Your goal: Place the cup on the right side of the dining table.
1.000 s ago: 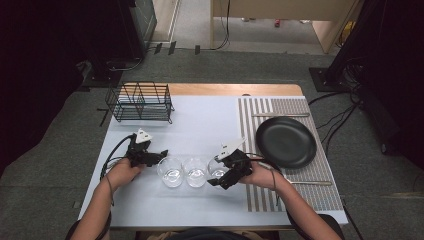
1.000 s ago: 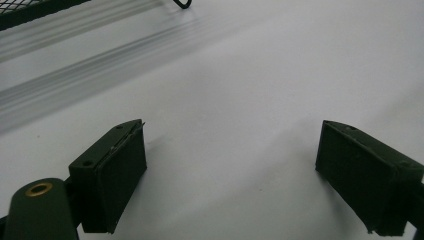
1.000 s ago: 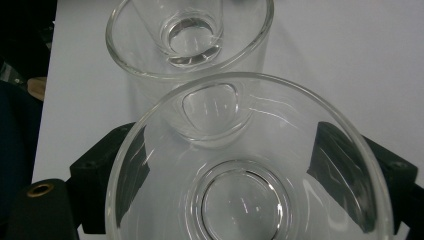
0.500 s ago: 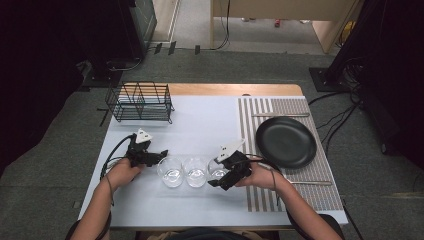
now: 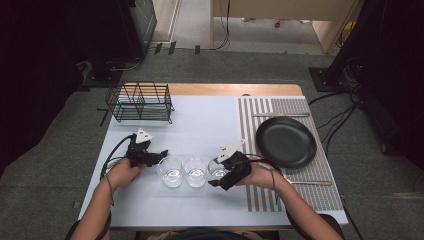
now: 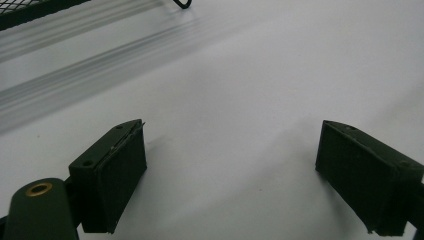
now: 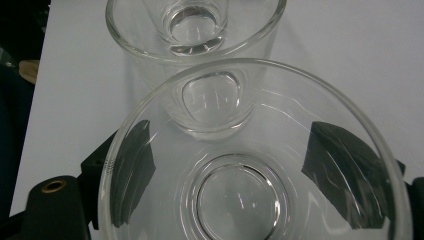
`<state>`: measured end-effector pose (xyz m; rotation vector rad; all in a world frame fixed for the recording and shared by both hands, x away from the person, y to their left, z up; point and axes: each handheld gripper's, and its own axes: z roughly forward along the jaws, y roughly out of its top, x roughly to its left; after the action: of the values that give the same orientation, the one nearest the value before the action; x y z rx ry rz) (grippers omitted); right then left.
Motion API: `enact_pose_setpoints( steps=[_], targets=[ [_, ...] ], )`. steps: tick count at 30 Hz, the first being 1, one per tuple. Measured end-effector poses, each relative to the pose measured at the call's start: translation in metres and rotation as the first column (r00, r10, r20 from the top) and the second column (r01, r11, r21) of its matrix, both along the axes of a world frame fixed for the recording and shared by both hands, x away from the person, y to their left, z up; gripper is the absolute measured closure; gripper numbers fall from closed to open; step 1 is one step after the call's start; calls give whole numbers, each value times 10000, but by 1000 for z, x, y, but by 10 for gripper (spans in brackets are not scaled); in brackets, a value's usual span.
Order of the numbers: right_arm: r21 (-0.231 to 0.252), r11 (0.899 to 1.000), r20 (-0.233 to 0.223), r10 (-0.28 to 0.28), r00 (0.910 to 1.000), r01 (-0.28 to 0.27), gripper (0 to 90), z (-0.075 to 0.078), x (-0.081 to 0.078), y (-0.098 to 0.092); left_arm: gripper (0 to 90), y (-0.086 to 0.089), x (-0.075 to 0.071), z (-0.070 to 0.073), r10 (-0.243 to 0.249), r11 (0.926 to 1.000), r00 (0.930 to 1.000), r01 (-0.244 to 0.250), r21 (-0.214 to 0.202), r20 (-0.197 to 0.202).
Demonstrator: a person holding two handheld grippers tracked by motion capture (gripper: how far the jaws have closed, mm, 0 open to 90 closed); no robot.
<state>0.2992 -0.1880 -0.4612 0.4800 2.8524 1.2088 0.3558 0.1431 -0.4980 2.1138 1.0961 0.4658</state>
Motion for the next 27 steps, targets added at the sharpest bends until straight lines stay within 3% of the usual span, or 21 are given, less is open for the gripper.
enact_pose_setpoints(
  steps=[27],
  targets=[
    [51, 10000, -117, 10, 9999, -9, 182, 6, 1, -2, 126, 0, 0, 0, 0, 10000, 10000, 0, 2, 4]
  ],
)
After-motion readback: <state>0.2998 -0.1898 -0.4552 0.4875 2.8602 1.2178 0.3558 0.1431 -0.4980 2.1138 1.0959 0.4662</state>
